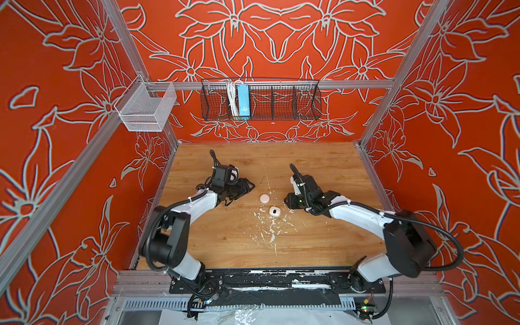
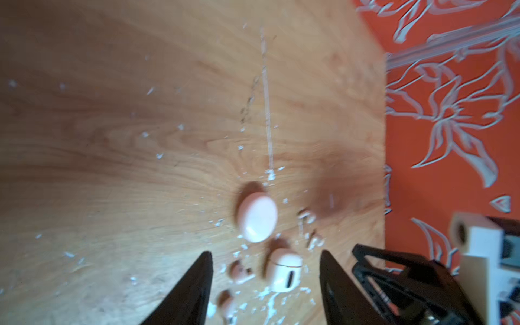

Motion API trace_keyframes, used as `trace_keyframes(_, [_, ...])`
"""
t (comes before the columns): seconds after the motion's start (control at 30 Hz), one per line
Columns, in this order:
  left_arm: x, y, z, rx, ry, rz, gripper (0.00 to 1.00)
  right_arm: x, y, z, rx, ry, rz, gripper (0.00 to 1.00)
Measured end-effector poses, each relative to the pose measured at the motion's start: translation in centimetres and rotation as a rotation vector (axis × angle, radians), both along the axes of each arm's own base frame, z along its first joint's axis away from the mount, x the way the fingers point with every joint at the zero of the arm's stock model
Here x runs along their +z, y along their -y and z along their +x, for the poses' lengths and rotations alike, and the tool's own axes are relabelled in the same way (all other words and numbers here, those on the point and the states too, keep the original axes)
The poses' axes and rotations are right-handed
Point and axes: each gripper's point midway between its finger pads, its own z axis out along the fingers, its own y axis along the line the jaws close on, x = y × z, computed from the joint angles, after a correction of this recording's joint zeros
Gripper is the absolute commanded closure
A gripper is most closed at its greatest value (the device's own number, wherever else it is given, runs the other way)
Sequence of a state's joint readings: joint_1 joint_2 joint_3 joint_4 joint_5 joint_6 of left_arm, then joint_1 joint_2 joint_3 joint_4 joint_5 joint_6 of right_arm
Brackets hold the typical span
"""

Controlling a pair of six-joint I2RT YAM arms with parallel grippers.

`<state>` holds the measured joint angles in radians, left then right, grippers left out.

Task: Insert wireless bluetooth earbuds into charging case
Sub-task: Move the charging case to the center of the table.

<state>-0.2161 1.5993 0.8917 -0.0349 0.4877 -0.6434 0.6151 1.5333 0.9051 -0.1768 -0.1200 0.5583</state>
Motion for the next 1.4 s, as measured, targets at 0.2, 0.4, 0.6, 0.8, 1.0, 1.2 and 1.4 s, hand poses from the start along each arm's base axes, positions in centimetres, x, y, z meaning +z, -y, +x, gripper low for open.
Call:
trace_keyframes(0.2, [-3.2,0.0,-1.0,-0.066,-0.120,0.024,0.39,-0.2,-1.8,1.1,-0.054,-0.060,0.084,0.76])
trace_keyframes(0.4, [-2.0,0.7,0.1,-0.116,-0.083,-0.004,0.40,-1.2,-3.6,1.9,-0.080,-0.104,0.153,0.81])
trace_keyframes(0.6, [-4.0,1.5,0.0,-0.166,-0.140,-0.044,0.40,-4.6,-5.2,1.6,-0.056,-0.188,0.110,0.83])
trace_keyframes(0.8, [-4.0,2.1,-0.1,-0.197,-0.150,-0.080,0.45,-4.7,-6.2,1.8,-0.037,-0.194,0.101,0.84])
trace_keyframes(1.0, [-3.7,2.7,0.4,-0.225,-0.144,-0.106,0.46,-6.2,-6.4,2.0,-0.038,-0.219,0.077,0.84])
trace_keyframes(1.2, [-4.5,2.7,0.4,-0.224,-0.182,-0.105,0.45,-6.2,-7.0,2.6,-0.032,-0.213,0.079,0.84])
trace_keyframes(1.4, [-4.8,2.7,0.2,-0.223,-0.199,-0.104,0.45,-6.2,-7.7,3.4,-0.028,-0.205,0.084,0.83])
